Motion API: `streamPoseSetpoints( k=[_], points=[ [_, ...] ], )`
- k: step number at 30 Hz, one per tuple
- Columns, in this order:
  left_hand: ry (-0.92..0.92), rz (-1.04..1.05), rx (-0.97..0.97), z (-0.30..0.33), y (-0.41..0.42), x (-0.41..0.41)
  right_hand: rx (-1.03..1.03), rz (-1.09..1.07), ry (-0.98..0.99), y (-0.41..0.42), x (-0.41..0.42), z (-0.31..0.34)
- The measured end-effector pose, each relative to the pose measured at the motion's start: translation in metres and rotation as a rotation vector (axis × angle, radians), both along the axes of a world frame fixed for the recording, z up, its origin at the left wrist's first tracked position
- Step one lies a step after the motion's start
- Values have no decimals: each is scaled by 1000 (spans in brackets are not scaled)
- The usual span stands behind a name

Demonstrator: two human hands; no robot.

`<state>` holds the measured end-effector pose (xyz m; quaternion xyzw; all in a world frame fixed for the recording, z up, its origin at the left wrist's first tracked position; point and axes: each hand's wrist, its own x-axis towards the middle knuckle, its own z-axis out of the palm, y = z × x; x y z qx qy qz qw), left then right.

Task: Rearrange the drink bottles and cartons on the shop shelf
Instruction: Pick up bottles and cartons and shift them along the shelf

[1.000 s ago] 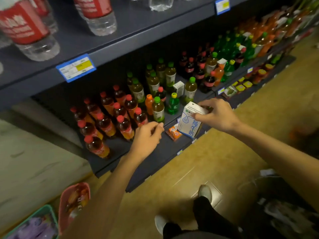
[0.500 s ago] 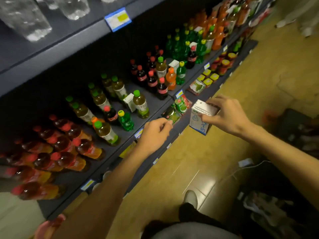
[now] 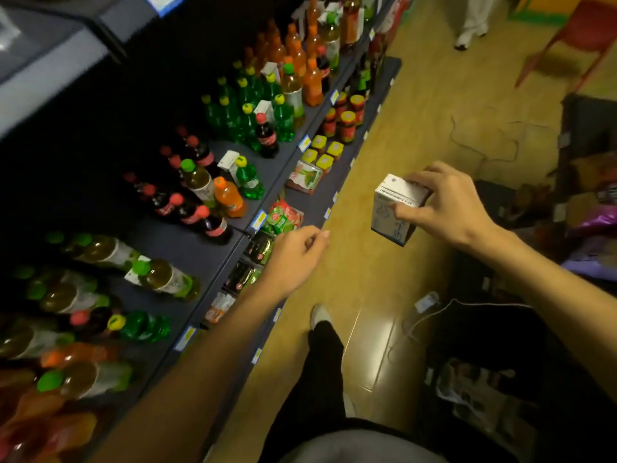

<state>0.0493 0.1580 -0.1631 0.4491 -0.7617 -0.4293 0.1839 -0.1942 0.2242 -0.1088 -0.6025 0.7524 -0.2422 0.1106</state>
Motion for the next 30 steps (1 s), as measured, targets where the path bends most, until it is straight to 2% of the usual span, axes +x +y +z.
streamPoseSetpoints(
  k=[8,14,22,30],
  points=[
    [53,-75,-1,-1,-131,-114,62,-62,-5,-96,-86,-8],
    [69,-106,4,5,-233,-200,17,-130,5,-176,-156,-5],
    [13,-191,-3,-13,-307,-314,-12,-209,-43,-247,-252,-19],
    [24,-32,27,-29,-388,-440,-40,-147,-123,-347,-395,-41]
  ],
)
